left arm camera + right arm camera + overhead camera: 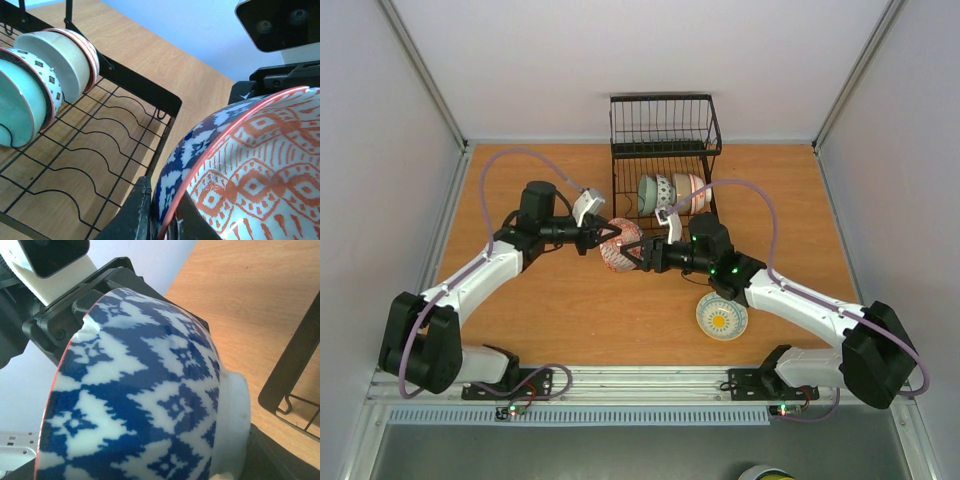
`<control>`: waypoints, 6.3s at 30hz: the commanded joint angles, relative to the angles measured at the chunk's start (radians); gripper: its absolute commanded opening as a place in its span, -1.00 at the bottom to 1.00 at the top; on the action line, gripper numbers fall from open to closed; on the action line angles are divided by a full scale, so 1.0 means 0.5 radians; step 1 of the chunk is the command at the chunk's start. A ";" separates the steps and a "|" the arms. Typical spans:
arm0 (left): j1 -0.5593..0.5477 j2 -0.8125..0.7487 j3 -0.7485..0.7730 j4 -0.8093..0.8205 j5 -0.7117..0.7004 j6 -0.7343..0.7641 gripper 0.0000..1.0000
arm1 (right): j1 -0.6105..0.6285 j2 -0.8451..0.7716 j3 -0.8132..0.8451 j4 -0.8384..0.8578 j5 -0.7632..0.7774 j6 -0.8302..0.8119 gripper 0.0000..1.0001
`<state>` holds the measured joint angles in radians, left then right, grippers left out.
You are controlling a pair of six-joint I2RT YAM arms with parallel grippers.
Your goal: Load the bowls into the dish rack
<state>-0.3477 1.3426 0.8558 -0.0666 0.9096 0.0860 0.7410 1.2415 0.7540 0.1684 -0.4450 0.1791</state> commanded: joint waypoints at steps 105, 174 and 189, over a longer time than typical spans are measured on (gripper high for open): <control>0.001 -0.344 -0.140 0.262 -1.128 -0.071 0.69 | 0.175 1.661 1.825 -1.202 2.191 -0.953 -0.97; 0.007 -0.357 -0.159 0.271 -1.034 -0.068 0.68 | 0.305 1.306 1.576 -1.018 2.163 -1.033 0.91; 0.008 -0.330 -0.158 0.270 -0.976 -0.078 0.68 | 0.366 -0.384 0.335 -2.614 2.277 0.729 0.72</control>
<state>-0.3489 1.1717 0.7834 0.0589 0.4923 0.0338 0.9237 1.2690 1.0550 -0.7353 0.6594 0.1684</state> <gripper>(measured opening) 0.841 0.868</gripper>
